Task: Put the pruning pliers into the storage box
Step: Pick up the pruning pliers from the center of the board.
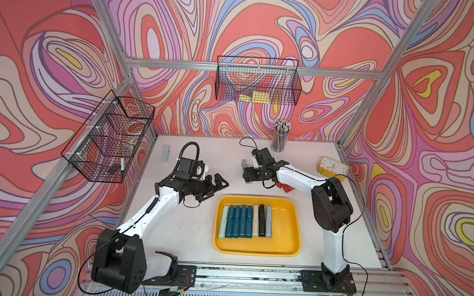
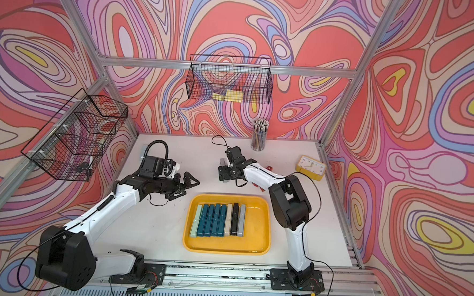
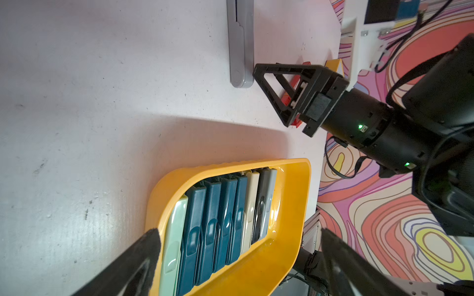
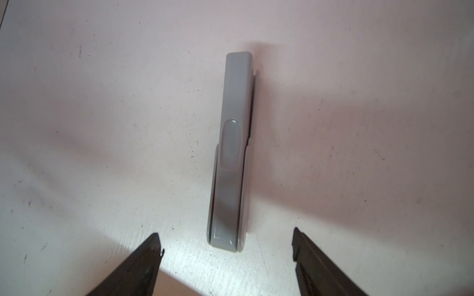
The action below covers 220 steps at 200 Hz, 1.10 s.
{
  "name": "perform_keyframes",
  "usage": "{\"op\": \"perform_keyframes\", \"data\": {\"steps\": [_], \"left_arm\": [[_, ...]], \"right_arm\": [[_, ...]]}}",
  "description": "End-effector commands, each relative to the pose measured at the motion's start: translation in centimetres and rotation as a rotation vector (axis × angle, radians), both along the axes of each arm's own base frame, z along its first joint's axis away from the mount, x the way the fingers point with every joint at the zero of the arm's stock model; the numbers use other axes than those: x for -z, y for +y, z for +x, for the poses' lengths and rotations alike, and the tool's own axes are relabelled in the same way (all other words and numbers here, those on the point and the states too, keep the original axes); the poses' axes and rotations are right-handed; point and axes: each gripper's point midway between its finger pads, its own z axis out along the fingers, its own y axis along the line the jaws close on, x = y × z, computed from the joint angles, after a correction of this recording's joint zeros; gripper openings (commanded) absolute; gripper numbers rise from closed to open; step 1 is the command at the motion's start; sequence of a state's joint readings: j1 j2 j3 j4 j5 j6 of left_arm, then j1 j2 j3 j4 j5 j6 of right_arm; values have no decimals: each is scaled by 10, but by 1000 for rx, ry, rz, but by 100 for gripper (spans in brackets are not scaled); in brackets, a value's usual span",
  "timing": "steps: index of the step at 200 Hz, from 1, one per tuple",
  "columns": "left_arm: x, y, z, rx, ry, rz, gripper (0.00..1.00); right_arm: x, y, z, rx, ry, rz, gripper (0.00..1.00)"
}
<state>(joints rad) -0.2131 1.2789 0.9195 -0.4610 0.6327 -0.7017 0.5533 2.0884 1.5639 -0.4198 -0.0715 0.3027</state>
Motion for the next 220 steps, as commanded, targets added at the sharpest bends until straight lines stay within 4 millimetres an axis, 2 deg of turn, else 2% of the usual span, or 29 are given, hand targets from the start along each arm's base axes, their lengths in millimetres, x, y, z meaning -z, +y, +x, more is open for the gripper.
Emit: {"op": "perform_keyframes", "data": {"steps": [1, 63, 104, 131, 220], "left_arm": [[0, 8, -12, 7, 1, 8, 99], [10, 22, -14, -61, 4, 17, 99], [13, 23, -12, -59, 13, 14, 99], [16, 24, -11, -67, 22, 12, 99], [27, 29, -11, -84, 41, 27, 99]], "right_arm": [[15, 1, 4, -7, 15, -36, 84], [32, 5, 10, -11, 34, -49, 78], [39, 7, 12, -25, 36, -69, 76], [39, 9, 15, -31, 27, -86, 69], [50, 15, 18, -45, 37, -111, 61]]}}
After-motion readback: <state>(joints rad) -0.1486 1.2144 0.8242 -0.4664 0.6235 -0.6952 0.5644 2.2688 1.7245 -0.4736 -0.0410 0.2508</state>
